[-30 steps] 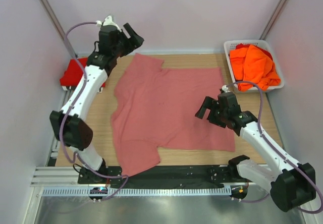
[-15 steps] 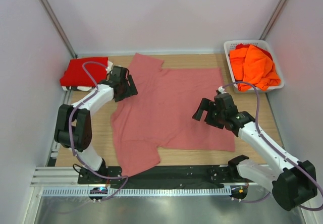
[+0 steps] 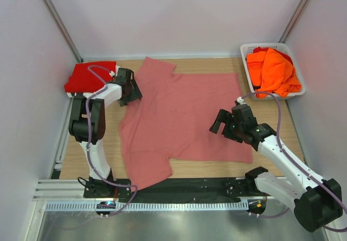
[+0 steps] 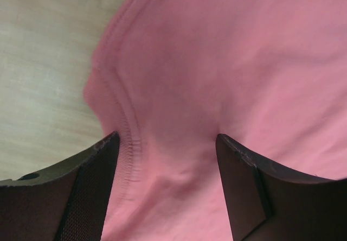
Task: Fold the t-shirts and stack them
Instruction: Flatten the tshirt out
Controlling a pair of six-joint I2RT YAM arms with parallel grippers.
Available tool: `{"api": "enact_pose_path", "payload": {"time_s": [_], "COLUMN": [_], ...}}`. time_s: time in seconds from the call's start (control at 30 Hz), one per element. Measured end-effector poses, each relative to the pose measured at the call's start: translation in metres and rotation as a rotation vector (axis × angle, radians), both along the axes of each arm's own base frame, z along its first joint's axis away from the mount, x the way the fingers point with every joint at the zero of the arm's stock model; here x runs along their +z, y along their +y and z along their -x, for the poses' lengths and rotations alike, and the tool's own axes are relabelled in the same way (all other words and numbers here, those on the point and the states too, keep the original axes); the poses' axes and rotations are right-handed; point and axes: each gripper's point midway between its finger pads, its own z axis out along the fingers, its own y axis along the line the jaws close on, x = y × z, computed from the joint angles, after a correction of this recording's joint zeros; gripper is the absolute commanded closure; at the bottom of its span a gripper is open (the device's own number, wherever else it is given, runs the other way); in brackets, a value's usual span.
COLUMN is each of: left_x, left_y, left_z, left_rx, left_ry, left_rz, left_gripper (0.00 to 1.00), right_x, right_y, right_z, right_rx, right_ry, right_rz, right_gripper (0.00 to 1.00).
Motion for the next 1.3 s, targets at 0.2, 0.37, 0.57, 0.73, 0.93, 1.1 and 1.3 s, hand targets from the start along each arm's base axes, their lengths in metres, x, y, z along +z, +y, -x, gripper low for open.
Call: {"api": "enact_pose_path", "payload": {"time_s": [0.2, 0.37, 0.57, 0.73, 0.93, 1.1, 1.3], "left_x": [0.003, 0.002, 0.003, 0.003, 0.006, 0.035, 0.141], "left_y": [-0.003, 0.001, 0.026, 0.041, 0.032, 0.014, -0.034], "left_z": [-0.035, -0.043, -0.046, -0.048, -0.047, -0.027, 0.044], "left_rx": [0.000, 0.007, 0.058, 0.086, 0.060, 0.026, -0.071], "left_ry": [-0.047, -0.053, -0.053, -0.053, -0.050, -0.041, -0.209], "left_rz": [0.025, 0.025, 0.031, 0.046, 0.075, 0.044, -0.016], "left_gripper": [0.29, 0.29, 0.30, 0.30, 0.26, 0.20, 0.18], "right_x": [-0.014, -0.024, -0.031, -0.035, -0.037, -0.028, -0.005], "right_y": [-0.002, -0.004, -0.004, -0.004, -0.006, -0.010, -0.014], "right_z": [0.005, 0.008, 0.008, 0.008, 0.005, -0.007, -0.025], "right_rx": [-0.001, -0.001, -0.001, 0.000, 0.001, -0.003, -0.023], "right_ry": [0.040, 0.073, 0.101, 0.117, 0.109, 0.078, -0.009], "right_rz": [0.019, 0.033, 0.045, 0.052, 0.071, 0.109, 0.136], "right_gripper": [0.00, 0.00, 0.00, 0.00, 0.00, 0.00, 0.00]}}
